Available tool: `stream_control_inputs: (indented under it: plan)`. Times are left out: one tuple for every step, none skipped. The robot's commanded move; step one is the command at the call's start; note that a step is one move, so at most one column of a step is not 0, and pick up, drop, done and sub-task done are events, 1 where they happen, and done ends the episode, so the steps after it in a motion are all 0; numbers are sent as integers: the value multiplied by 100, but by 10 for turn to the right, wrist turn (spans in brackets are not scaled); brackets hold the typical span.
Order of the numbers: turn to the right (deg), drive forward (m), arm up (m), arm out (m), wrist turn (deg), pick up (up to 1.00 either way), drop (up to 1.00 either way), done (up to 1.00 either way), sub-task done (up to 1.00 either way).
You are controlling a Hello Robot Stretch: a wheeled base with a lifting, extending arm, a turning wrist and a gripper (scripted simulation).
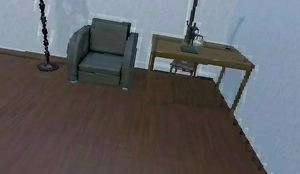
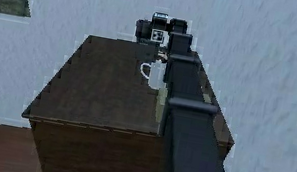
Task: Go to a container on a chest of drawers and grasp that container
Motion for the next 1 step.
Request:
stream_control_inputs:
  plan:
    - [0, 0, 0, 0, 0, 0, 0, 100, 0]
